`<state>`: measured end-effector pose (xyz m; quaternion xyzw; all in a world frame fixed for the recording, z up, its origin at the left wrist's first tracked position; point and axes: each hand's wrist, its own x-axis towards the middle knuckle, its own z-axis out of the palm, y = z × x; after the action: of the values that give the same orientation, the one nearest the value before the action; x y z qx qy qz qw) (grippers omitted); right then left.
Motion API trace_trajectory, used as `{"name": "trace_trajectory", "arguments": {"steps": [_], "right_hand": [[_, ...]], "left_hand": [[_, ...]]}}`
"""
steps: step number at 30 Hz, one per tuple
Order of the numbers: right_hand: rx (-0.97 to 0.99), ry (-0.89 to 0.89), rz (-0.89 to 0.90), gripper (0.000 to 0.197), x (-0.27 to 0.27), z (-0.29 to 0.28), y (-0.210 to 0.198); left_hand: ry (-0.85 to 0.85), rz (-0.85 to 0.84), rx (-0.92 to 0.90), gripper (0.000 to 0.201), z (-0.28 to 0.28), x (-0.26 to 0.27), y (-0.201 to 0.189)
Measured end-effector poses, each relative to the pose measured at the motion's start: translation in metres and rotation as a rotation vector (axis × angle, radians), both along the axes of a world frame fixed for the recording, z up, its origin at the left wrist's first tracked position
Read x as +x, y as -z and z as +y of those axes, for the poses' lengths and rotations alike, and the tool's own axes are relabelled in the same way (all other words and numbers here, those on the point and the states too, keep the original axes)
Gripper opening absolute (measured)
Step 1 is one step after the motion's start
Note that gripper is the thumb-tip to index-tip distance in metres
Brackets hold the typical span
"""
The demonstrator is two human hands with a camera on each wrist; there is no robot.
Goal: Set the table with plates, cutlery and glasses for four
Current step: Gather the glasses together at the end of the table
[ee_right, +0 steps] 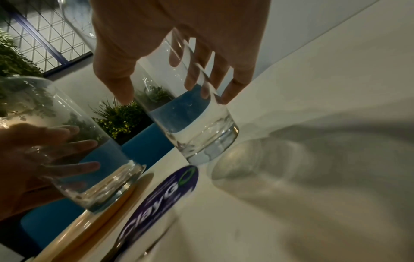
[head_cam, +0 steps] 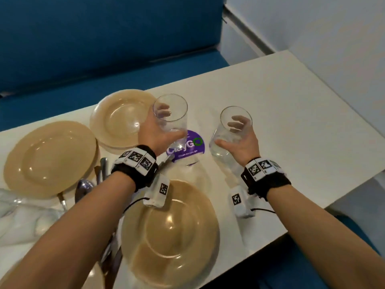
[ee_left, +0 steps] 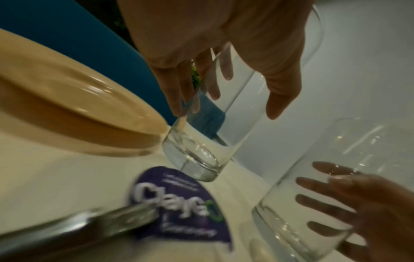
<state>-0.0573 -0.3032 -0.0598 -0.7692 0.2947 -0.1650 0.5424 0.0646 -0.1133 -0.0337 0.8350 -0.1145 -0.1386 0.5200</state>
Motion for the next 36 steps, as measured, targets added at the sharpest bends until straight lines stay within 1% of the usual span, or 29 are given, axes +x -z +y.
{"name": "trace_trajectory", "arguments": {"steps": [3,9,11,14,19,24,26,28,32,36], "right_hand": [[0.006,-0.032,-0.021,0.074,0.009,-0.052,-0.007],[-0.026,-0.077,0.01,0.071,0.021,-0.166,-0.023],[-0.034,-0.06,0.038,0.071,0.023,-0.194,-0.025],[-0.031,0.014,0.05,0.074,0.029,-0.234,-0.023],[-0.035,0.085,0.092,0.074,0.034,-0.283,-0.015],[-0.009,0.106,0.111,0.074,0.045,-0.327,-0.01],[-0.006,0.088,0.118,0.074,0.055,-0.349,-0.009],[0.005,0.093,0.107,0.074,0.058,-0.36,-0.008],[0.022,0.056,0.13,0.075,0.071,-0.403,-0.004],[0.034,0.015,0.132,0.077,0.085,-0.431,0.001]], "left_hand": [[-0.017,0.0,-0.028,0.07,-0.049,-0.003,-0.006],[-0.043,-0.007,0.0,0.072,-0.154,-0.018,-0.004],[-0.029,0.008,0.017,0.074,-0.179,-0.022,-0.001],[-0.001,0.039,0.004,0.076,-0.219,-0.018,0.001],[0.057,0.084,-0.028,0.077,-0.279,-0.006,0.006],[0.05,0.137,-0.028,0.076,-0.334,0.006,0.009],[0.03,0.147,-0.016,0.075,-0.358,0.013,0.011],[0.038,0.143,-0.003,0.074,-0.37,0.016,0.011],[0.025,0.158,0.022,0.075,-0.41,0.021,0.015],[0.008,0.162,0.016,0.074,-0.441,0.026,0.019]]}}
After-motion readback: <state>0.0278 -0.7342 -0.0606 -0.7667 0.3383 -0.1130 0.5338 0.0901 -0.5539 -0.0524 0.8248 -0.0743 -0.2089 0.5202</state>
